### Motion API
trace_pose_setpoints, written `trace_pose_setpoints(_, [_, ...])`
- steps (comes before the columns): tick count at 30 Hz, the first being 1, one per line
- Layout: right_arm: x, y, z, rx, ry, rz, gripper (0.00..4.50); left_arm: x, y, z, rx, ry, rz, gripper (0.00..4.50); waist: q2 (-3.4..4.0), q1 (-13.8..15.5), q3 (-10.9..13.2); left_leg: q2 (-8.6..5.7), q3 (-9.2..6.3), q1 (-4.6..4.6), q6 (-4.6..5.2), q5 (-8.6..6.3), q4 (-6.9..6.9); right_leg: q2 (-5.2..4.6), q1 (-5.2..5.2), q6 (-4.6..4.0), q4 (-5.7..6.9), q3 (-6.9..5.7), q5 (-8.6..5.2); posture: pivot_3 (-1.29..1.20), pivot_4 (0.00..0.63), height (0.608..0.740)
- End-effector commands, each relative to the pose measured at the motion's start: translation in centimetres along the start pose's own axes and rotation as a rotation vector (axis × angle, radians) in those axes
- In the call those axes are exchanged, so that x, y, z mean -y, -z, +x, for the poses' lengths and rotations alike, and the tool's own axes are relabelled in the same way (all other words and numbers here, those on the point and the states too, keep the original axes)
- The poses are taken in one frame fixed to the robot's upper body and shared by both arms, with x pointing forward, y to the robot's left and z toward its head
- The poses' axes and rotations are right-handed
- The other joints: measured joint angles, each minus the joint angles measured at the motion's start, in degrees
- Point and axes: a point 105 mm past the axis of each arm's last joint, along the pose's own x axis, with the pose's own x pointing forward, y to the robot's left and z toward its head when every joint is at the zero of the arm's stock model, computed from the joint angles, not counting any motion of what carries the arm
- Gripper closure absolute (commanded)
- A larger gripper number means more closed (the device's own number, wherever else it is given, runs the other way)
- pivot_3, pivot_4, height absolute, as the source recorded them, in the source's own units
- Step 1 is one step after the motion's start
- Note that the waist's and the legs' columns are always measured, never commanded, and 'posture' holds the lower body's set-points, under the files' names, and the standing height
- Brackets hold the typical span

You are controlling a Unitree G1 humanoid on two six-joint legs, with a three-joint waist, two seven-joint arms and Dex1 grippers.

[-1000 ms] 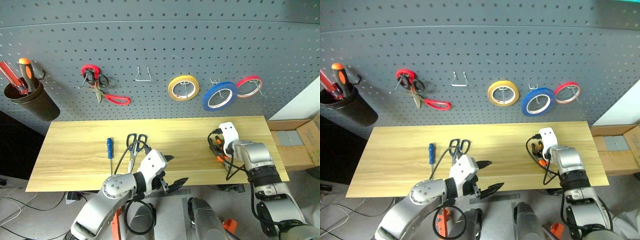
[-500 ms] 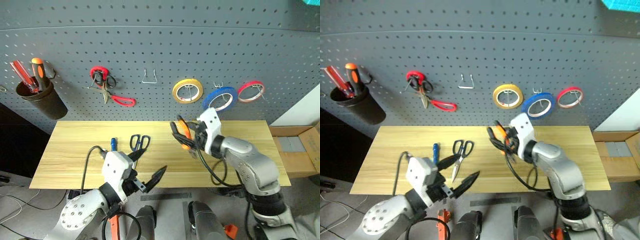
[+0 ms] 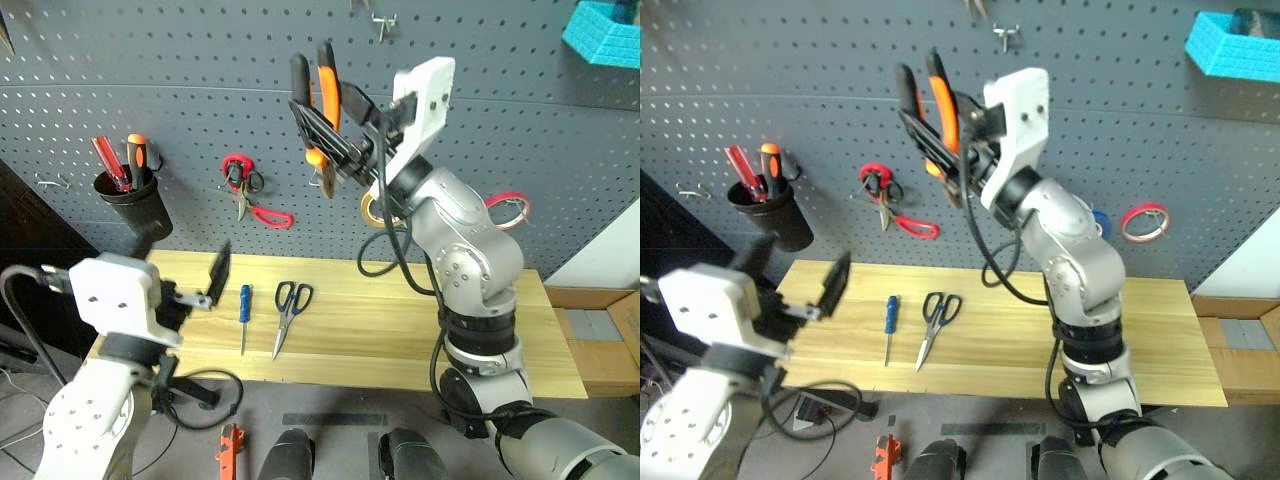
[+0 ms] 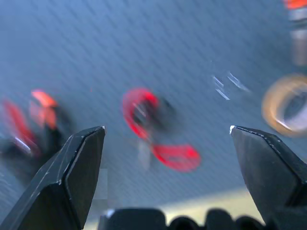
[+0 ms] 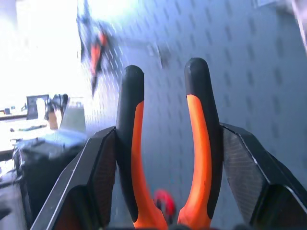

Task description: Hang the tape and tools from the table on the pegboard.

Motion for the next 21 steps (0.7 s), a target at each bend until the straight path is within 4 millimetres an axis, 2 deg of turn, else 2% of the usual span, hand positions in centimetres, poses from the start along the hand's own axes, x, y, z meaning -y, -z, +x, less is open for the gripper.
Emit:
trace_pose_setpoints(1, [-0.7,-1.7,1.9,0.133,-0.005,-0.057,1.79,0.2,0.6,2.2,0.004,0.032,-0.036,0.0,-0.02,-0.16,-0.1,0.0,0.04,0.22,0.07,-0.04,-0.01,0.0,0.21,0.0,0.0,0.04,0.0,0.18,0.063,0.74])
trace_pose_setpoints(5, [0.0,-1.2,3.5,0.191,0.04,-0.121,1.79,2.2,1.5,4.7,-0.007,0.118,-0.121,0.0,-0.16,-0.23,-0.2,0.08,0.09,0.53,0.16,-0.08,-0.03,0.11,0.36,-0.1,0.13,0.11,0.06,0.18,0.069,0.74])
trace_pose_setpoints(11, [1.5,0.2,4.5,0.205,0.098,-0.15,1.79,3.3,2.8,7.0,-0.031,0.152,-0.16,0.0,-0.17,-0.24,-0.17,0.1,0.11,0.49,-0.1,0.06,-0.07,0.13,0.25,-0.12,0.1,0.16,0.07,0.19,0.109,0.74])
trace_pose_setpoints(16, [1.9,1.8,5.1,0.169,0.1,-0.145,1.79,3.7,3.4,8.8,-0.048,0.171,-0.16,0.0,-0.04,-0.31,0.78,0.1,0.11,0.44,0.1,-0.06,-0.13,0.12,0.17,-0.12,0.08,0.18,0.06,0.19,0.189,0.74])
trace_pose_setpoints(21, [2.6,2.7,5.3,0.153,0.109,-0.141,1.79,4.4,3.8,9.3,-0.081,0.225,-0.162,0.0,-0.09,-0.51,3.36,0.1,0.07,0.5,0.17,-0.08,-0.13,0.12,0.22,-0.13,0.11,0.17,0.06,0.2,0.262,0.74])
